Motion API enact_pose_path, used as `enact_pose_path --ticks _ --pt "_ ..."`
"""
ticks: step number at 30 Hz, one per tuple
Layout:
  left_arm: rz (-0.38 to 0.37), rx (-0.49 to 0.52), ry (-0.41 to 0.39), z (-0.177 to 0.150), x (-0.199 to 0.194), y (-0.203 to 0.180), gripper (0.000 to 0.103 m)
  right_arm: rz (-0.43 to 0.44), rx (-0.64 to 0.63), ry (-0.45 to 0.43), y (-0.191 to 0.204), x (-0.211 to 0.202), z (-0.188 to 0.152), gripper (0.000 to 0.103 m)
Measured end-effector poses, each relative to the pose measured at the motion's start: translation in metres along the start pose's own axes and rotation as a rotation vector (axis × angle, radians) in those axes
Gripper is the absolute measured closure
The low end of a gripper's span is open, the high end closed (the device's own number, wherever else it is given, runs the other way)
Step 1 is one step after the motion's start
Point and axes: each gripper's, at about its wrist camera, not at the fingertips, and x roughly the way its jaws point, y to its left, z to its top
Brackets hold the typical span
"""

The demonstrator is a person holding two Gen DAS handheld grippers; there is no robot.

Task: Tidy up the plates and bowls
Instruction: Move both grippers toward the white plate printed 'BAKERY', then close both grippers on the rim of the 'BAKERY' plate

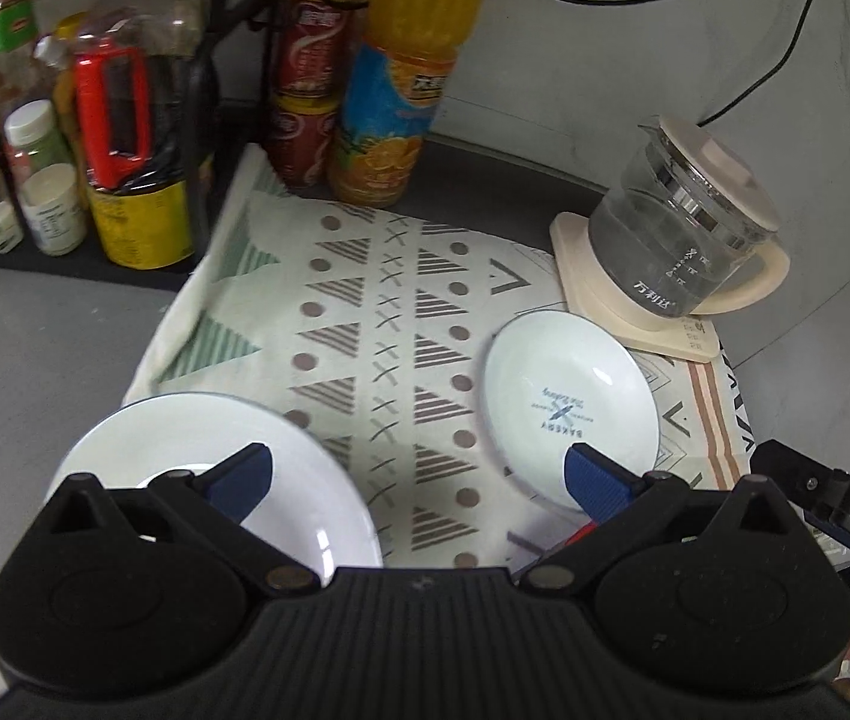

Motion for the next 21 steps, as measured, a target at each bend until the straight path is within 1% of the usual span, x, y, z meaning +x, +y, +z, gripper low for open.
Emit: enact_pose_path --ticks 7,10,15,18,20,21 --pt "0.047 -0.001 0.025 0.016 0.038 -0.029 0.001 -0.008 0.011 0.045 -0.033 0.032 0.027 0.000" --pt "0.048 -0.010 0.043 0.020 0.053 -0.037 0.002 -0.012 0.010 0.068 -0.044 0.047 0.036 0.000" --pt "0.060 -0.035 0.083 0.024 0.079 -0.044 0.003 0.005 0.004 0.118 -0.061 0.072 0.048 0.002" --pt "0.062 -0.065 0.102 0.025 0.093 -0.043 0.004 0.029 0.005 0.160 -0.069 0.089 0.053 0.006" --pt "0.069 -0.088 0.113 0.025 0.102 -0.041 0.009 0.050 0.008 0.188 -0.075 0.100 0.056 0.009" --pt "0.071 -0.099 0.120 0.024 0.106 -0.040 0.010 0.060 0.009 0.204 -0.078 0.106 0.056 0.011"
